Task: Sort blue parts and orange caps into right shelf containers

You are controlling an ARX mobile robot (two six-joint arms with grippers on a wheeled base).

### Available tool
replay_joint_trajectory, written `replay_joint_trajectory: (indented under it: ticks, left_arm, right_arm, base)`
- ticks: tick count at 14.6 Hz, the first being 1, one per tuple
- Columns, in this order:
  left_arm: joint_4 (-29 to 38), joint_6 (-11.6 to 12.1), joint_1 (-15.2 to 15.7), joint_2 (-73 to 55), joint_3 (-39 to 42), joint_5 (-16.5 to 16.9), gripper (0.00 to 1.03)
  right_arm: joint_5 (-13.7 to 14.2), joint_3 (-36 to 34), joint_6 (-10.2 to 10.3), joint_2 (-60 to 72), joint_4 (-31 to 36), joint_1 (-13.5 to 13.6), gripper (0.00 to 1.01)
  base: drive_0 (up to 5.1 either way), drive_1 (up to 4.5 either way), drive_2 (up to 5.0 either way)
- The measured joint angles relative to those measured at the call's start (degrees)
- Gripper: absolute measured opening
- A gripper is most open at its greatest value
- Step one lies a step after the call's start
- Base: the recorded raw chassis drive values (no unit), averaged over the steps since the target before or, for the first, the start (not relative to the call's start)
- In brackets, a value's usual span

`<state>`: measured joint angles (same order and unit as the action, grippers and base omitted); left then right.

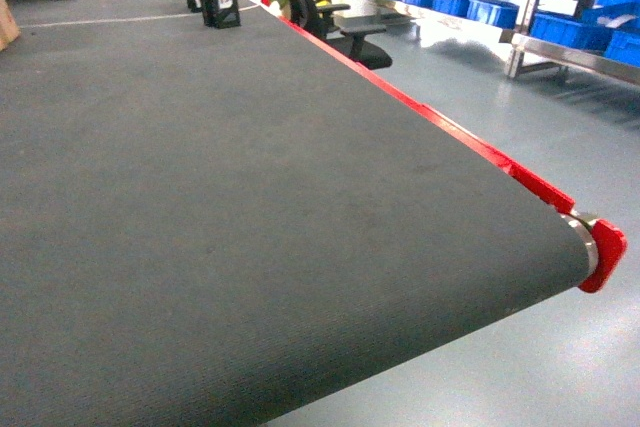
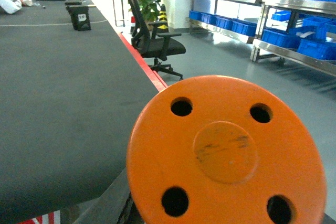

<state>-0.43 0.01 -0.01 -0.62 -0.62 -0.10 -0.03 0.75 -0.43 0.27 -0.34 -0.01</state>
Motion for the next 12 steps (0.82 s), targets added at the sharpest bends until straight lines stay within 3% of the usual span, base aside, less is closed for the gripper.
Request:
replay_joint_trajectory:
  ticks: [12]
  left_arm:
    - [0.02, 0.0, 0.0, 0.0, 0.0, 0.02, 0.43]
  right_arm:
    - [-0.02, 0.0, 0.0, 0.0, -0.02, 0.0, 0.45]
  base:
    - [-1.6, -1.6, -1.6]
